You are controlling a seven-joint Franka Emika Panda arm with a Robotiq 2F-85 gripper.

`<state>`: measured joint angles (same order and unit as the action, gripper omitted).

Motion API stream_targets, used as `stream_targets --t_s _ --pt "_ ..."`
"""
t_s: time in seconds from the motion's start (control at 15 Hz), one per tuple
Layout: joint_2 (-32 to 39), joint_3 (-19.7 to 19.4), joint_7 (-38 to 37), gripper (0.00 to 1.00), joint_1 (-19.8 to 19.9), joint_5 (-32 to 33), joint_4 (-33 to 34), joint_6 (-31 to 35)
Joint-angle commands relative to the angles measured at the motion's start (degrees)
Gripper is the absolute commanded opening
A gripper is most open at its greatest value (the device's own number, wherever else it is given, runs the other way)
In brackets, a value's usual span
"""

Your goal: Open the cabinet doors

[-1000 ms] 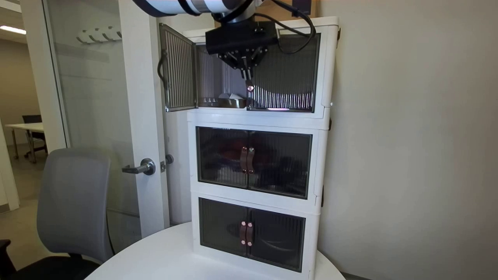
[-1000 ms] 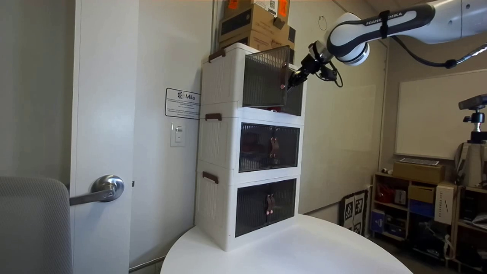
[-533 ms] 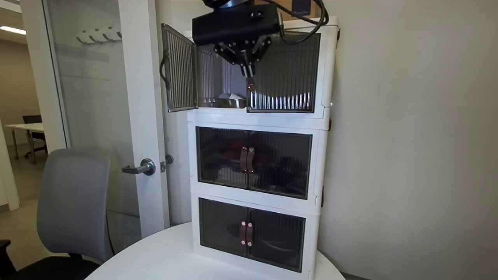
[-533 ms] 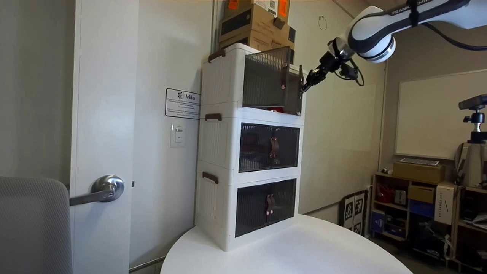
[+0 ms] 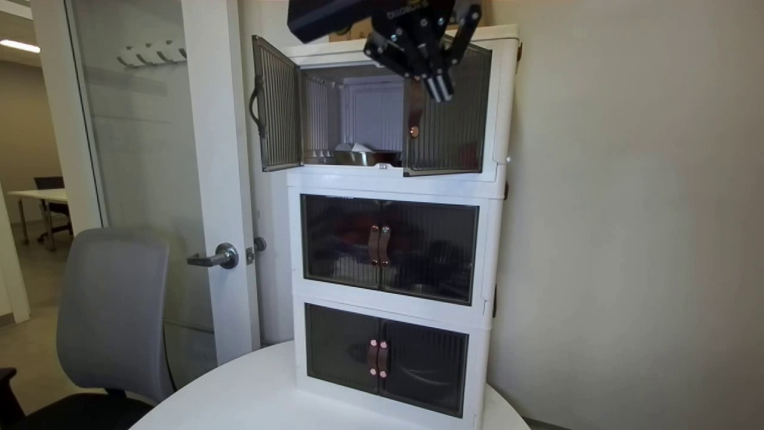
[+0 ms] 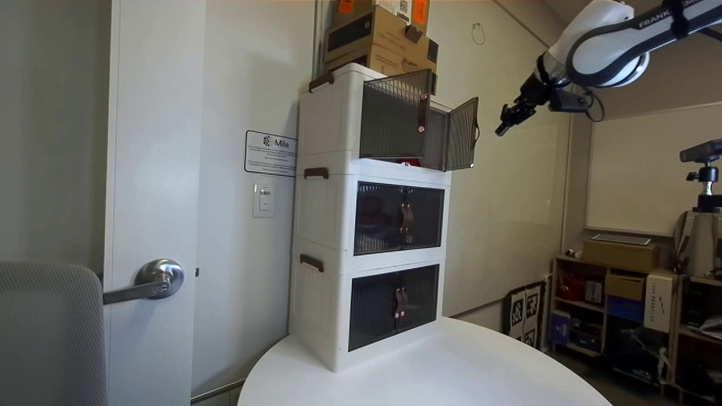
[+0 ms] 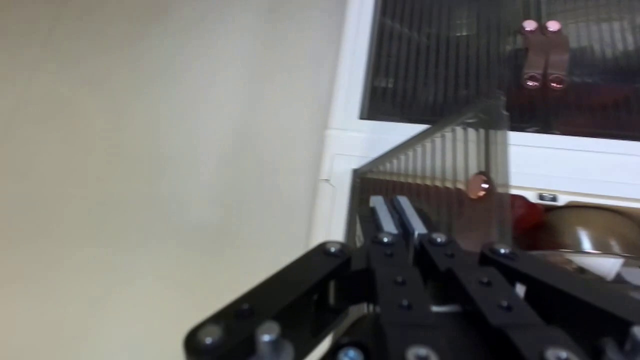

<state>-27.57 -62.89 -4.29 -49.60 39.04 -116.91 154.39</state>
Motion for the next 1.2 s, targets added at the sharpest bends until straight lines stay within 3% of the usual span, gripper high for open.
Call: stream_targets --t_s 0.0,0.07,0.13,0.33,0.4,0.6,0.67,0.73,1.07,1.13 --pt "-1.89 9.10 -10.96 0.08 15.36 7.27 -4.24 1.22" --pt "-2.60 10.90 -13.27 0.33 18.36 8.61 -4.82 0.62" --pt "-3.07 12.54 -14.99 0.34 20.91 9.59 -5.31 0.31" --pt "-4.73 16.14 -16.92 0.56 25.18 10.70 -7.05 -0.24" --pt "-0.34 22.67 -9.73 0.62 34.25 -0.39 -8.60 3.58" --pt "-2.99 28.23 4.15 0.84 35.29 -14.09 -9.67 -2.91" --pt "-5.95 24.49 4.25 0.92 28.09 -10.98 -8.38 -7.73" --pt "-5.89 25.68 7.92 0.98 27.58 -13.42 -7.20 -10.81" --pt "-7.74 26.18 18.84 1.00 18.80 -19.54 0.19 -28.63" --pt "-4.48 31.77 25.47 1.00 25.59 -28.14 1.25 -30.14"
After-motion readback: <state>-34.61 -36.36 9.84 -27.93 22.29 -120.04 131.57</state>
